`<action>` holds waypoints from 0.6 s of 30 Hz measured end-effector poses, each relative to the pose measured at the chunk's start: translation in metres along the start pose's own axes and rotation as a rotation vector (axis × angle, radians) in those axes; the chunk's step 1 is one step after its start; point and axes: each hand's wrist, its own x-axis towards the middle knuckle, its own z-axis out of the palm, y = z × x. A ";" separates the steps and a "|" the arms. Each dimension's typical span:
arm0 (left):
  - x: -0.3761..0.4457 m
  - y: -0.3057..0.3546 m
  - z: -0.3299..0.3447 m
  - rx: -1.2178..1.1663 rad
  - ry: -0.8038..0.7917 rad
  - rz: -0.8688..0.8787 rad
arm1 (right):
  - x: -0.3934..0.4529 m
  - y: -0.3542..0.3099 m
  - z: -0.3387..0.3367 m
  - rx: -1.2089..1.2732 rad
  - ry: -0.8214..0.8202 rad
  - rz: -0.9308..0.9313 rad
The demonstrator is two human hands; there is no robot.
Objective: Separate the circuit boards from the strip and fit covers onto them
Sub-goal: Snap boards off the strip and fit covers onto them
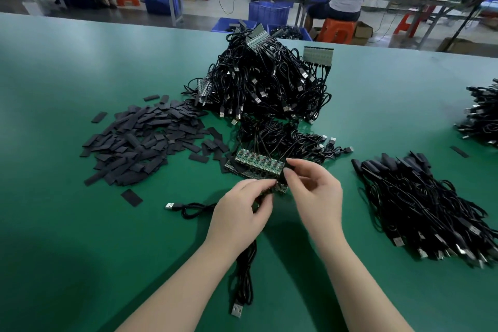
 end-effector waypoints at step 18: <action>0.009 -0.005 -0.007 -0.096 0.063 0.025 | -0.002 0.005 -0.003 0.228 -0.173 0.184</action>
